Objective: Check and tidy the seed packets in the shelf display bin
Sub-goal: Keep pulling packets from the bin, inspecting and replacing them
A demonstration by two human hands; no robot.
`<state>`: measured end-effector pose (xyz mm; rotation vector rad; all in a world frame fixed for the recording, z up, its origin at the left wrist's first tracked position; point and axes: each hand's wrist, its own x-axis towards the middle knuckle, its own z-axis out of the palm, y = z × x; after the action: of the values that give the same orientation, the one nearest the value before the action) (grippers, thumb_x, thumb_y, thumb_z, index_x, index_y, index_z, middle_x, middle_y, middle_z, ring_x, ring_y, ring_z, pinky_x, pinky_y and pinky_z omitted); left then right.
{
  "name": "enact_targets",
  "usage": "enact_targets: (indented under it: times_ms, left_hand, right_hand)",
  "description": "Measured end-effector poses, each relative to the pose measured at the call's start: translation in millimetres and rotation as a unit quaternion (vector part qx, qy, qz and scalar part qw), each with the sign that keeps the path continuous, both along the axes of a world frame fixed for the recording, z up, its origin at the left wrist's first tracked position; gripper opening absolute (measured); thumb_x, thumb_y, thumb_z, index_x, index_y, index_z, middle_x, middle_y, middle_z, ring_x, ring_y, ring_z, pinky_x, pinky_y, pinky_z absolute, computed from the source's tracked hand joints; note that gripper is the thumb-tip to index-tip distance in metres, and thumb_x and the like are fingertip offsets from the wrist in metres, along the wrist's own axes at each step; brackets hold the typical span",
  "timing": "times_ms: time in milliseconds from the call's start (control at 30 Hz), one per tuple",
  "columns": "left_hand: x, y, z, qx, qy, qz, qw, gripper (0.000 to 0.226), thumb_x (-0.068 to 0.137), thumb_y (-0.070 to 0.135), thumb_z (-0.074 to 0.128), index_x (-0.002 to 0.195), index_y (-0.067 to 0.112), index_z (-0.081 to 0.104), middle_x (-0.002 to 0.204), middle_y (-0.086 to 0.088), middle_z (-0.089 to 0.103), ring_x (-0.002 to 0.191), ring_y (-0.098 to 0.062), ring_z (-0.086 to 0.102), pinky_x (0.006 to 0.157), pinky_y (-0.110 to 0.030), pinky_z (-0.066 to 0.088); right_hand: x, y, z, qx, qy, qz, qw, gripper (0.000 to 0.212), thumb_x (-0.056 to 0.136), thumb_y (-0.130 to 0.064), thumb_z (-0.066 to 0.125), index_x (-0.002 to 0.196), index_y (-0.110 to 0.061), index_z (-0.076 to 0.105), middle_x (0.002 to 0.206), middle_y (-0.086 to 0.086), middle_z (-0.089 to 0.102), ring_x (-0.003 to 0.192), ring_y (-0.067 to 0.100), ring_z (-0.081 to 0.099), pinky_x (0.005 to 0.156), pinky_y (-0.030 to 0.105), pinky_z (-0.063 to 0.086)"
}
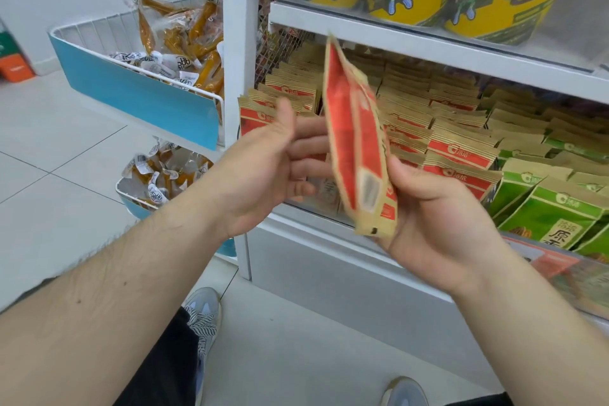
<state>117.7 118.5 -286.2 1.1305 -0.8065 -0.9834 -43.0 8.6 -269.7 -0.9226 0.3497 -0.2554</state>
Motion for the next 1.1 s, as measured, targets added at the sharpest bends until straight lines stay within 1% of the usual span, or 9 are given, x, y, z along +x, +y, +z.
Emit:
enact_targets:
  times_ms: [133, 233, 300, 400, 500, 733, 867, 967, 1100]
  left_hand:
    - [-8, 0, -10, -0.016, -0.016, -0.078, 0.997, 0.070, 0.077, 0.043, 0.074, 0.125, -0.004, 0.056, 0.112, -0.017, 0.065, 0.085, -0.017, 0.067, 0.079, -0.029, 0.050]
    - [-11, 1, -8, -0.036, 0.040, -0.057, 0.997, 0.050, 0.074, 0.019, 0.078, 0.116, 0.000, 0.058, 0.095, -0.013, 0.070, 0.068, -0.018, 0.067, 0.063, -0.025, 0.052]
    - [-11, 0, -5, -0.031, 0.049, -0.015, 0.998, 0.046, 0.076, 0.006, 0.074, 0.118, 0.000, 0.056, 0.100, -0.014, 0.071, 0.078, -0.024, 0.070, 0.063, -0.029, 0.055]
    - [-8, -1, -4, -0.004, 0.054, 0.034, 0.998, 0.048, 0.072, 0.011, 0.076, 0.117, 0.005, 0.060, 0.107, -0.012, 0.073, 0.093, -0.027, 0.072, 0.072, -0.035, 0.059]
    - [-7, -1, -3, 0.034, -0.004, 0.059, 0.998, 0.053, 0.064, 0.015, 0.075, 0.114, 0.005, 0.062, 0.106, -0.012, 0.074, 0.096, -0.026, 0.072, 0.075, -0.035, 0.058]
    - [-8, 2, 1, 0.064, -0.045, 0.052, 0.996, 0.056, 0.063, 0.019, 0.076, 0.115, 0.006, 0.064, 0.106, -0.014, 0.073, 0.096, -0.030, 0.071, 0.076, -0.040, 0.058]
    - [-5, 6, 4, 0.060, -0.112, 0.030, 0.992, 0.046, 0.060, 0.015, 0.079, 0.105, 0.012, 0.068, 0.103, -0.012, 0.074, 0.095, -0.030, 0.071, 0.080, -0.041, 0.059]
    - [-10, 7, 9, 0.084, -0.217, -0.025, 0.972, 0.038, 0.066, 0.011, 0.084, 0.099, 0.022, 0.070, 0.097, -0.003, 0.075, 0.090, -0.021, 0.073, 0.077, -0.034, 0.060]
    - [-5, 4, 22, 0.041, -0.333, -0.007, 0.942, 0.023, 0.077, 0.043, 0.077, 0.096, 0.032, 0.069, 0.092, 0.014, 0.072, 0.084, -0.008, 0.068, 0.071, -0.020, 0.053]
  right_hand:
    - [9, 10, -16, 0.113, -0.020, 0.111, 0.987, 0.025, 0.075, -0.019, 0.067, 0.095, -0.004, 0.068, 0.074, 0.013, 0.064, 0.056, 0.019, 0.058, 0.051, 0.026, 0.048]
    - [11, 8, -19, 0.010, 0.046, 0.091, 0.995, 0.033, 0.078, -0.025, 0.061, 0.097, 0.000, 0.070, 0.084, 0.021, 0.068, 0.065, 0.025, 0.065, 0.060, 0.030, 0.056]
    - [9, 3, -17, -0.085, 0.082, 0.018, 0.993, 0.037, 0.079, -0.028, 0.056, 0.101, -0.004, 0.072, 0.096, 0.026, 0.070, 0.075, 0.031, 0.068, 0.068, 0.036, 0.058]
    - [6, -4, -14, -0.140, 0.104, -0.053, 0.983, 0.041, 0.094, -0.042, 0.044, 0.099, -0.018, 0.076, 0.103, 0.018, 0.073, 0.086, 0.035, 0.069, 0.078, 0.047, 0.054]
    - [4, -4, -10, -0.176, 0.108, -0.078, 0.975, 0.058, 0.091, -0.057, 0.038, 0.101, -0.015, 0.076, 0.102, 0.014, 0.074, 0.095, 0.032, 0.070, 0.086, 0.048, 0.052]
    - [1, -5, -9, -0.223, 0.095, -0.052, 0.969, 0.037, 0.083, -0.036, 0.055, 0.096, -0.008, 0.077, 0.102, 0.016, 0.074, 0.098, 0.033, 0.070, 0.095, 0.052, 0.051]
    - [-4, -9, -3, -0.283, 0.069, -0.058, 0.955, 0.024, 0.075, -0.024, 0.071, 0.087, -0.003, 0.075, 0.086, 0.012, 0.076, 0.074, 0.021, 0.072, 0.070, 0.033, 0.058]
    - [-9, -15, 4, -0.262, 0.034, -0.094, 0.960, 0.014, 0.072, -0.016, 0.066, 0.081, -0.006, 0.067, 0.063, 0.004, 0.069, 0.047, 0.008, 0.061, 0.045, 0.019, 0.046]
    - [-16, -30, 3, -0.314, 0.025, -0.093, 0.945, 0.043, 0.053, -0.052, 0.085, 0.074, -0.017, 0.071, 0.061, 0.004, 0.067, 0.039, 0.007, 0.045, 0.050, 0.025, 0.033]
